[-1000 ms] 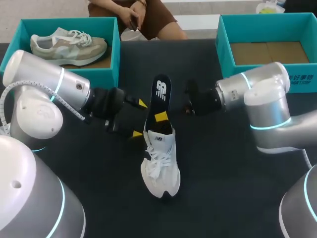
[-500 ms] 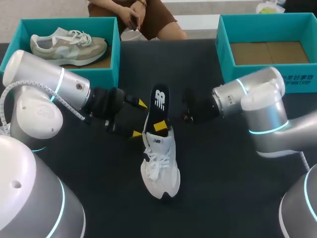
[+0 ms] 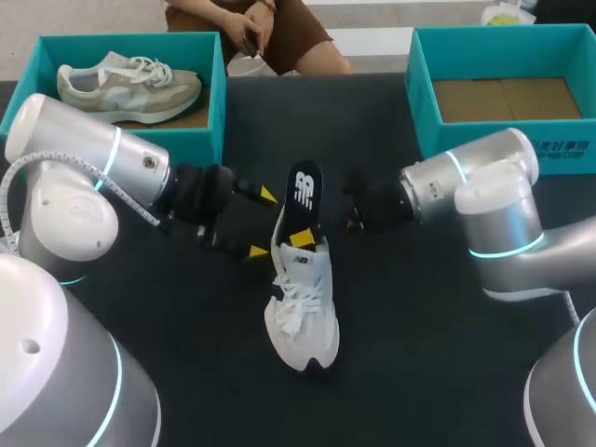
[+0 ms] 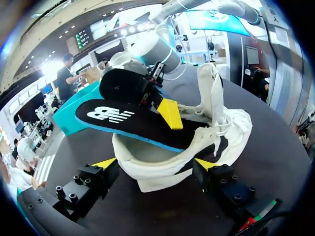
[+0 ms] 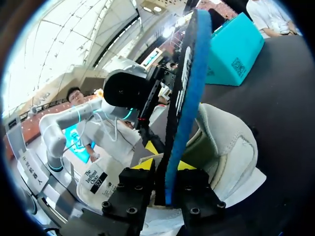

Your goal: Take the shoe out of the shoebox, open the shoe tongue, remove and reinsert the insole, then place the shoe into the shoebox

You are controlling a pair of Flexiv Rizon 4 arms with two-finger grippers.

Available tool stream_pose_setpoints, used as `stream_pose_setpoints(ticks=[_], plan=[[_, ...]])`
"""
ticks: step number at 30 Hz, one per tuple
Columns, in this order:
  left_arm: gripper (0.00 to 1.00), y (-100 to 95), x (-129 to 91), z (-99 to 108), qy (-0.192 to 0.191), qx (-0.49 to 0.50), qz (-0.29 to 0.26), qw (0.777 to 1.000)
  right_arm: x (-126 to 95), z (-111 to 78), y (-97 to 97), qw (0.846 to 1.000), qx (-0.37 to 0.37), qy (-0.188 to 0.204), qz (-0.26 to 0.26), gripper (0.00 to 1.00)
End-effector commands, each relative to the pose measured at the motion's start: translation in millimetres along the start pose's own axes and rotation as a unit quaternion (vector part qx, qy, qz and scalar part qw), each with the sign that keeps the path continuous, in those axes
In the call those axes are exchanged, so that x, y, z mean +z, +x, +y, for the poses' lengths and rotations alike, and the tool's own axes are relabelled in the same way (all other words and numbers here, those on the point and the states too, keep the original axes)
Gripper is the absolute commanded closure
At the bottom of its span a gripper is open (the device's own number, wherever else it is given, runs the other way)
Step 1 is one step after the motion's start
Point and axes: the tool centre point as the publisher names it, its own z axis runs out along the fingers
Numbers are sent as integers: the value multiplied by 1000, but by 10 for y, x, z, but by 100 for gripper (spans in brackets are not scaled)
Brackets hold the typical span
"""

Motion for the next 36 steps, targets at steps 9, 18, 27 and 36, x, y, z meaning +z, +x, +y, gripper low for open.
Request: stream_pose_setpoints(ticks=[9,18,27,36], plan=[[0,1,9,-4,-2,0,0,1000,-135,242,68,1000,-11,30,-1,78],[0,1,9,-4,-2,0,0,1000,-63,57,-22,998,30,44,21,100],[0,1,9,-4,-2,0,0,1000,41,-66,0,993,75,78,43,100],[0,1,9,-4,-2,0,0,1000,-17,-60,79,994,78,73,34,74]])
